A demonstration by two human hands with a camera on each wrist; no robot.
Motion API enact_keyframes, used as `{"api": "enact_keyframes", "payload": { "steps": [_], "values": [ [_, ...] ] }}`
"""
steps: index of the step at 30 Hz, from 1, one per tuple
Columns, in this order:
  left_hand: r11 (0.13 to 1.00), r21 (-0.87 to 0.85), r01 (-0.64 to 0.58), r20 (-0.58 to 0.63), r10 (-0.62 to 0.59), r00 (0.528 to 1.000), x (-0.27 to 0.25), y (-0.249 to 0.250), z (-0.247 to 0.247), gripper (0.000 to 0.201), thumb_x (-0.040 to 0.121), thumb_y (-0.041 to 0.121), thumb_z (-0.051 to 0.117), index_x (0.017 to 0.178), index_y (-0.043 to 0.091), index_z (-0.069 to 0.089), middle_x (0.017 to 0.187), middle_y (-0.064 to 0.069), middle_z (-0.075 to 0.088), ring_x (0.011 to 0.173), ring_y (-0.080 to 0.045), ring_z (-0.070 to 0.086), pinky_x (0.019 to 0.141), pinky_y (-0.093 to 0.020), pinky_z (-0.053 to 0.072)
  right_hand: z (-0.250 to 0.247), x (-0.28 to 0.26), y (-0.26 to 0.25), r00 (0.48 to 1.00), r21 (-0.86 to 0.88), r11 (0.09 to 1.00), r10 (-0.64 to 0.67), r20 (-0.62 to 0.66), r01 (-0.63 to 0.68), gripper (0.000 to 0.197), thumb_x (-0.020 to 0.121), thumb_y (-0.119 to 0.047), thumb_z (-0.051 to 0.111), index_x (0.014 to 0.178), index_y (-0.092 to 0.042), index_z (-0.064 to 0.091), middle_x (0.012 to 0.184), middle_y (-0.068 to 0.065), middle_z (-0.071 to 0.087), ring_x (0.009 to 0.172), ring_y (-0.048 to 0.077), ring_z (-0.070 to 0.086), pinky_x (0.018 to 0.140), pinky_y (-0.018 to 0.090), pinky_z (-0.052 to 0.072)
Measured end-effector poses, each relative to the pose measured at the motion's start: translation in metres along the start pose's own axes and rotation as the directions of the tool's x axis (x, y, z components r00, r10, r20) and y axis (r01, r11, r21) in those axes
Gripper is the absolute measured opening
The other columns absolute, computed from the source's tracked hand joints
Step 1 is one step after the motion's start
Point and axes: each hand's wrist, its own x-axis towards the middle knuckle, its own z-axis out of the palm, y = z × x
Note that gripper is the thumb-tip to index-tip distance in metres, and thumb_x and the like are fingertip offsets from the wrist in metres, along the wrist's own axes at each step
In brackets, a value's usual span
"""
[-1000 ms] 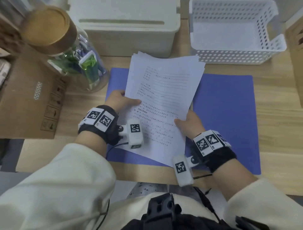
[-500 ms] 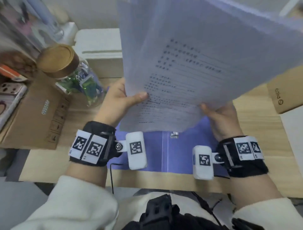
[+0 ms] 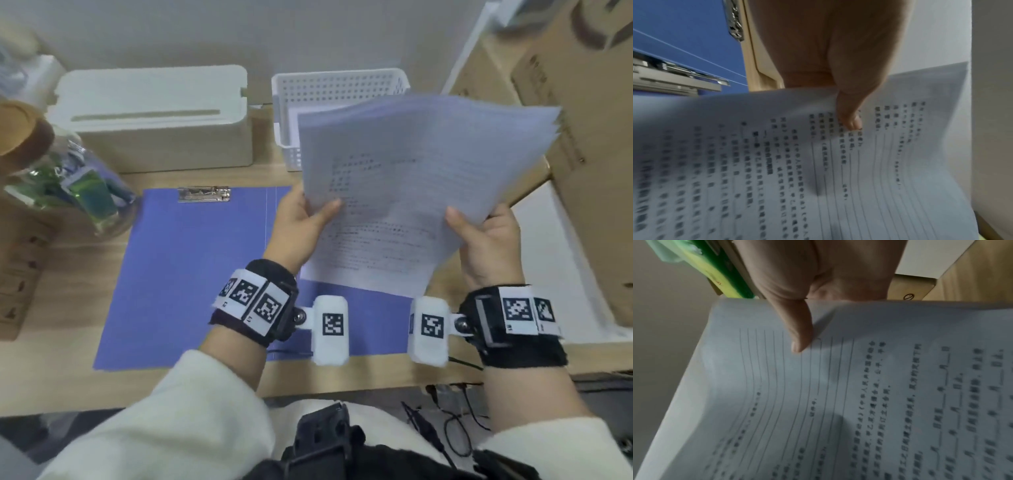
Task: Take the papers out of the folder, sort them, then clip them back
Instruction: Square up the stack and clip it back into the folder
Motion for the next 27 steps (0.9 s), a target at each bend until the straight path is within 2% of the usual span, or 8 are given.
{"api": "enact_keyframes", "payload": {
  "steps": [4,6,9,11,16,20,23,27],
  "values": [
    [0.988,-0.072,-0.14,-0.016,0.139,0.99,0.005,0.022,-0.005,0.03,0.081,-0.004,0.057,0.101,0.018,0.052,0.098,0.009,0.065,0.089,0.002,0.063,0.082,-0.018,0.05,-0.007,0.007,-0.017,0.995,0.039,0.996,-0.086,0.047,0.085,0.051,0.057,-0.028,0.079,0.102,-0.021,0.054,0.091,-0.015,0.075,0.092,0.002,0.066,0.088,0.023,0.052],
    [0.977,-0.076,-0.198,0.002,0.198,0.98,0.002,0.026,-0.01,0.032,0.08,0.002,0.058,0.105,0.02,0.049,0.105,0.005,0.062,0.097,-0.003,0.061,0.088,-0.022,0.048,-0.011,0.01,-0.02,0.993,0.04,0.996,-0.08,0.089,0.077,0.062,0.055,-0.033,0.083,0.109,-0.023,0.053,0.099,-0.015,0.073,0.101,0.005,0.064,0.093,0.025,0.05],
    [0.986,-0.063,-0.156,0.01,0.157,0.988,-0.003,0.022,-0.003,0.028,0.082,0.005,0.054,0.105,0.02,0.051,0.095,0.015,0.071,0.093,0.003,0.063,0.083,-0.016,0.049,-0.004,0.011,-0.014,0.987,-0.044,0.999,-0.015,0.157,0.022,0.059,0.053,-0.034,0.085,0.102,-0.022,0.055,0.09,-0.021,0.073,0.09,-0.003,0.066,0.08,0.017,0.051],
    [0.987,-0.041,-0.158,-0.008,0.157,0.988,-0.003,0.024,0.004,0.024,0.08,0.006,0.056,0.098,0.022,0.055,0.084,0.022,0.073,0.086,0.004,0.065,0.079,-0.016,0.05,0.001,0.014,-0.013,0.98,-0.082,0.996,-0.002,0.198,0.019,0.048,0.056,-0.022,0.086,0.094,-0.021,0.057,0.083,-0.022,0.074,0.082,-0.005,0.066,0.074,0.015,0.051],
    [0.979,-0.07,-0.191,-0.104,0.184,0.977,0.0,0.021,-0.009,0.026,0.076,0.011,0.064,0.099,0.022,0.058,0.088,0.018,0.072,0.089,0.0,0.065,0.079,-0.018,0.05,-0.014,0.021,-0.011,0.979,-0.004,0.997,-0.071,0.192,0.073,0.05,0.061,-0.002,0.079,0.099,-0.021,0.054,0.086,-0.019,0.075,0.086,-0.004,0.066,0.078,0.015,0.051],
    [0.99,-0.079,-0.115,-0.133,0.104,0.986,-0.006,0.004,-0.005,0.022,0.082,0.002,0.058,0.095,0.02,0.057,0.082,0.021,0.073,0.083,0.005,0.065,0.075,-0.013,0.049,-0.015,0.023,0.001,0.972,0.0,1.0,-0.007,0.236,0.007,0.045,0.058,-0.006,0.082,0.093,-0.023,0.06,0.083,-0.017,0.074,0.084,-0.002,0.066,0.079,0.017,0.052],
    [0.988,-0.086,-0.13,-0.127,0.118,0.985,-0.006,0.008,-0.011,0.026,0.079,-0.003,0.059,0.094,0.018,0.057,0.079,0.02,0.073,0.08,0.004,0.066,0.073,-0.013,0.05,-0.021,0.026,0.0,0.972,0.059,0.998,-0.028,0.231,0.015,0.035,0.052,-0.022,0.085,0.083,-0.03,0.073,0.082,-0.017,0.075,0.083,0.0,0.066,0.081,0.021,0.054],
    [1.0,0.014,-0.003,-0.043,0.003,0.999,-0.01,-0.004,-0.012,0.031,0.076,-0.007,0.063,0.092,0.019,0.058,0.077,0.023,0.073,0.078,0.005,0.066,0.071,-0.013,0.051,-0.023,0.025,0.012,0.967,-0.033,0.999,0.045,0.252,-0.038,0.024,0.058,-0.007,0.079,0.067,-0.029,0.076,0.069,-0.019,0.073,0.069,-0.005,0.065,0.07,0.014,0.052]
  ]
}}
